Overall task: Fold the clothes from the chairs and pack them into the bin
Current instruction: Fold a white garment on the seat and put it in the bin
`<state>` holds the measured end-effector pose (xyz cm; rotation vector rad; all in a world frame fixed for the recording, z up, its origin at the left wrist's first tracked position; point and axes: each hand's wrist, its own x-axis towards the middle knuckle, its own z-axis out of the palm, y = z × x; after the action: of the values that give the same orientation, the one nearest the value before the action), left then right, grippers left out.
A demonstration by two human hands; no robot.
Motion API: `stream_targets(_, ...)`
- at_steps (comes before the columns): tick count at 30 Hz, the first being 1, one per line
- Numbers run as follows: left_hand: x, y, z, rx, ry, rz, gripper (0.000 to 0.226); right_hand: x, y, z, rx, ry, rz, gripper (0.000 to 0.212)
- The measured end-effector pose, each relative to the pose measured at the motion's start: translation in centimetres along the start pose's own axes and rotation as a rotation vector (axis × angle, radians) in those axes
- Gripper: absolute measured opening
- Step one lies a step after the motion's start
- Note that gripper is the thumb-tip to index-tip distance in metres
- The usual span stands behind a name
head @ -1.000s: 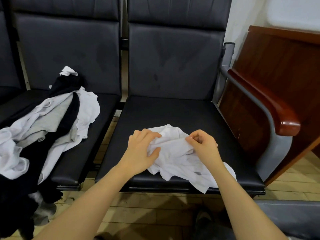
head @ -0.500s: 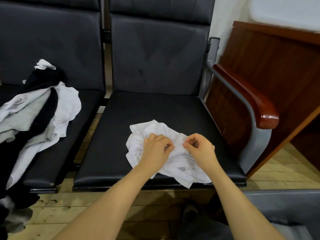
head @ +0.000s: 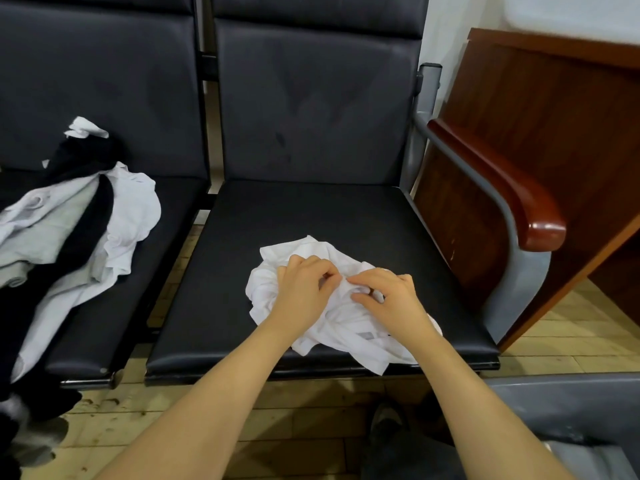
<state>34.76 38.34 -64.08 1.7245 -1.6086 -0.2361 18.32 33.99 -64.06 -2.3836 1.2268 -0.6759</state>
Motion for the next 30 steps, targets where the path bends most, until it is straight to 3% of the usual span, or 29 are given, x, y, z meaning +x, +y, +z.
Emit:
stream_targets(8, -0.4, -0.5, -1.8, 0.111, -0.021, -0.007, 0.015, -0.2, -1.7, -1.8, -0.087, -0.038, -0.098, 0.023)
stream_targets(13, -2.1, -2.8, -5.0, 0.12, -0.045, 0.049, 0.01, -1.3, -3.0, -3.2, 0.16, -0.022, -0.032, 0.023)
stream_targets(20, -6.2, -7.6, -8.8, 0.202, -0.106, -0.027, 0.003, -2.4, -4.5, -2.9, 0.36, -0.024, 0.076, 0.023)
stream_targets(27, -8.3, -9.9, -10.6, 0.267, -0.024, 0.005, 0.005, -2.4, -4.9, -0.5, 0.247, 0.091, 0.168, 0.012)
stream_targets(30, -8.6, -10.2, -10.8, 0.18, 0.056, -0.088, 0.006, -2.2, -4.7, 0.2, 0.118, 0.063, 0.212, 0.012)
